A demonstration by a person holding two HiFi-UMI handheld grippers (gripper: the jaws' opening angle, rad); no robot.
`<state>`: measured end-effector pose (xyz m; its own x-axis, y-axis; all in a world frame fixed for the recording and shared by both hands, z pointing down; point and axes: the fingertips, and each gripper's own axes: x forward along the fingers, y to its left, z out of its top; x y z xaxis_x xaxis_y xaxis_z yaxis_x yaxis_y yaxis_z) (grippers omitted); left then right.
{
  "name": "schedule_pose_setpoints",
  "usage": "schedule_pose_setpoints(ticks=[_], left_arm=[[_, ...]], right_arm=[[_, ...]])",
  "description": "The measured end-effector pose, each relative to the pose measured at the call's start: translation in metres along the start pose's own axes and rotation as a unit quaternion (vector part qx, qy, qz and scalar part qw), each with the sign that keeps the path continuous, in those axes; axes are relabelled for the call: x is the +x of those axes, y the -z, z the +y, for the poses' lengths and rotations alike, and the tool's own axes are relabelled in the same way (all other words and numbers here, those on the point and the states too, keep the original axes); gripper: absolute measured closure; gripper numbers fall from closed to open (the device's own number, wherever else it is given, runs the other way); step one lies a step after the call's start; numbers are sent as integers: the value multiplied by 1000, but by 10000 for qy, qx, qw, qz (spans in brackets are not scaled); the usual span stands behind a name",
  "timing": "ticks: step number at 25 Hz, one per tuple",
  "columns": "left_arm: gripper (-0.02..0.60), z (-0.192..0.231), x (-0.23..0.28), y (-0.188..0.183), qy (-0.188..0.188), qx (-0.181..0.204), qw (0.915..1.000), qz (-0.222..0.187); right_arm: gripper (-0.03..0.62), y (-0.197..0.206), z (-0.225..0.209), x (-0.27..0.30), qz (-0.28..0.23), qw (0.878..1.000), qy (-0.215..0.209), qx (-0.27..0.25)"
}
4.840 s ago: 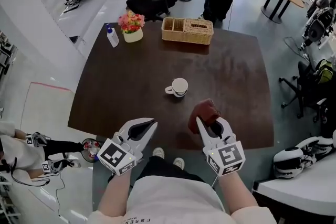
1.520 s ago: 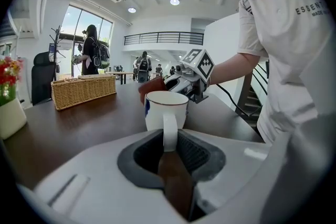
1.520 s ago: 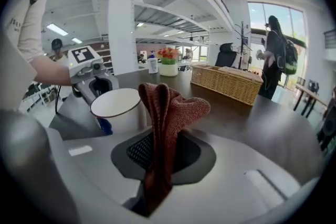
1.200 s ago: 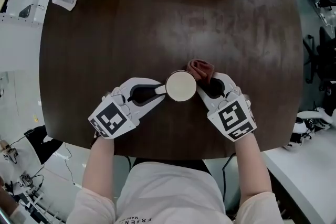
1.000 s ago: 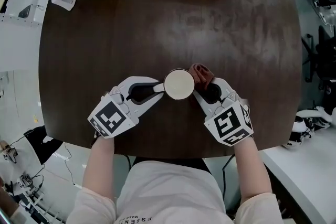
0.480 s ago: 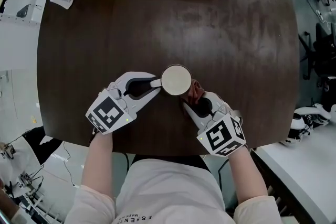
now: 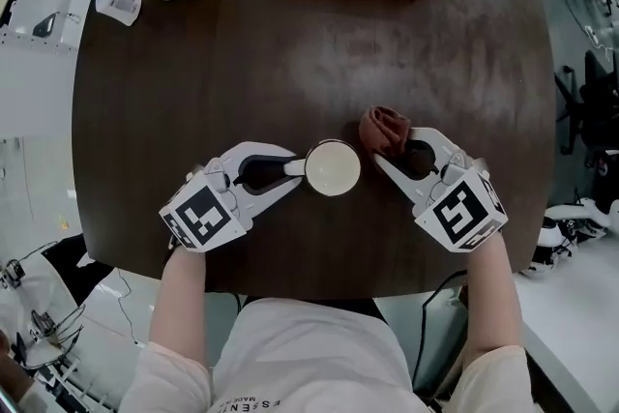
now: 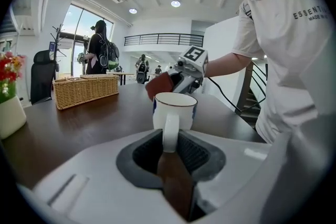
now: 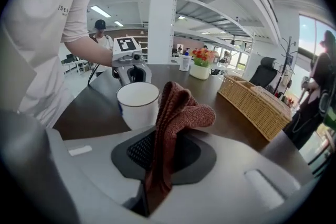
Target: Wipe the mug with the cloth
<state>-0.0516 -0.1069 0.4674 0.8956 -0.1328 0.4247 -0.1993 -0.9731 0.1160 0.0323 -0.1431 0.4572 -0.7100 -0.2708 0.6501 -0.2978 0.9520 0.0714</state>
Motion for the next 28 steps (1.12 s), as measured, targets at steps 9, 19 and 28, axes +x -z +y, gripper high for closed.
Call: schedule_pose_setpoints(ticks=[9, 19, 28], left_arm=[[505, 10, -3, 7, 404, 78, 9992, 12], [503, 12, -4, 6, 374, -13, 9993, -78], [503, 12, -4, 8, 268, -148, 9995, 33]], right_arm=[[511, -71, -21, 67, -671, 9835, -1678, -113], [513, -76, 10, 85, -657, 9451, -3197, 149], [513, -91, 21, 54, -815, 9223, -3766, 283]])
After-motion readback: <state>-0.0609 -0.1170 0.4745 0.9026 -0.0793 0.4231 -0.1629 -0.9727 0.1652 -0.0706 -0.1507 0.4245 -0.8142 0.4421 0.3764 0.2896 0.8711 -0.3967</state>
